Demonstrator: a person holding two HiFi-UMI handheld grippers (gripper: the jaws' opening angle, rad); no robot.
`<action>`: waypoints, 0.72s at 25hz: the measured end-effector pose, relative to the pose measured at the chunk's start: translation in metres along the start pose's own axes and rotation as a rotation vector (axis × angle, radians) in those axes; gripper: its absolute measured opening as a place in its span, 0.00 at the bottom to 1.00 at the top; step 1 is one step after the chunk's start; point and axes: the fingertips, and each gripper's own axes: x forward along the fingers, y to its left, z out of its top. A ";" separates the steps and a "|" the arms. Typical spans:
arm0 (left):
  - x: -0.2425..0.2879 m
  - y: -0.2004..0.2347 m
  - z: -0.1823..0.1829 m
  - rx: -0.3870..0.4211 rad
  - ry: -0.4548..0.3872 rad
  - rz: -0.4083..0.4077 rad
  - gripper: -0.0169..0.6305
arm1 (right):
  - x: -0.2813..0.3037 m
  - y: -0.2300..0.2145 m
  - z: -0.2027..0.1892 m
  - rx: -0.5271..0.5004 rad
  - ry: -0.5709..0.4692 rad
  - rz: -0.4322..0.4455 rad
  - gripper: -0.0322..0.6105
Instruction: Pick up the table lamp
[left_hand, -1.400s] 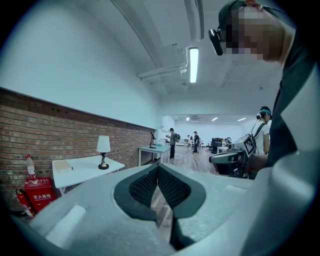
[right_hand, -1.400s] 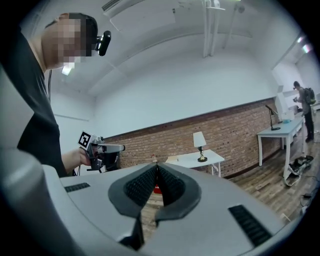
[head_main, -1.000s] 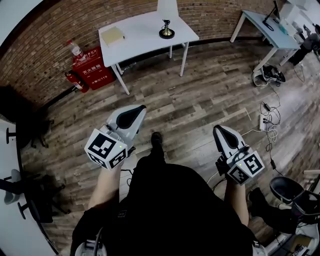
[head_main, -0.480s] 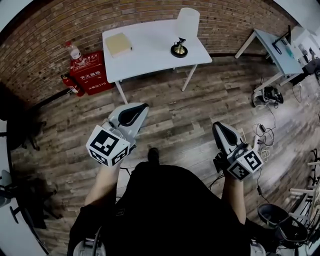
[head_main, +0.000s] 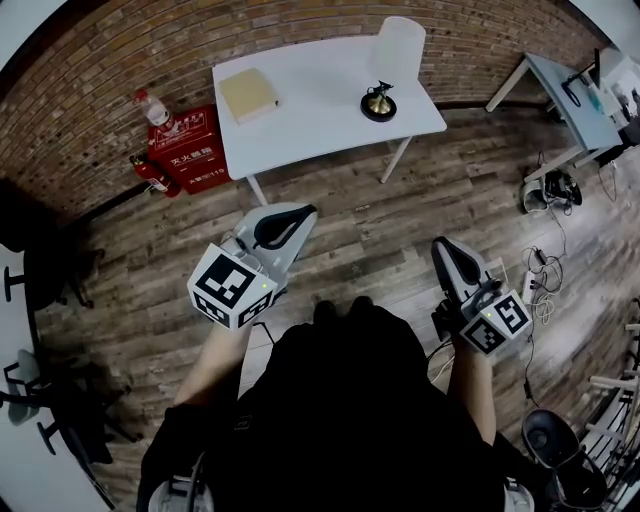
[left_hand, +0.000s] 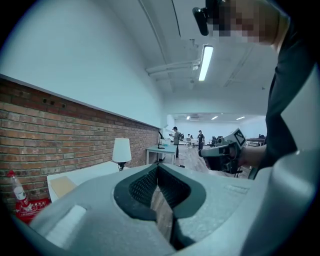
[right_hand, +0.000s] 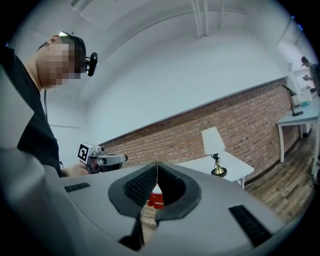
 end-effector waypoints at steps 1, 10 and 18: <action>0.002 0.004 -0.003 -0.006 0.002 0.000 0.04 | 0.004 -0.003 -0.003 0.003 0.009 0.000 0.07; 0.028 0.034 -0.024 -0.063 0.017 0.018 0.04 | 0.056 -0.029 -0.012 -0.008 0.076 0.048 0.07; 0.069 0.081 -0.029 -0.072 0.055 0.048 0.04 | 0.110 -0.069 -0.008 -0.001 0.091 0.111 0.07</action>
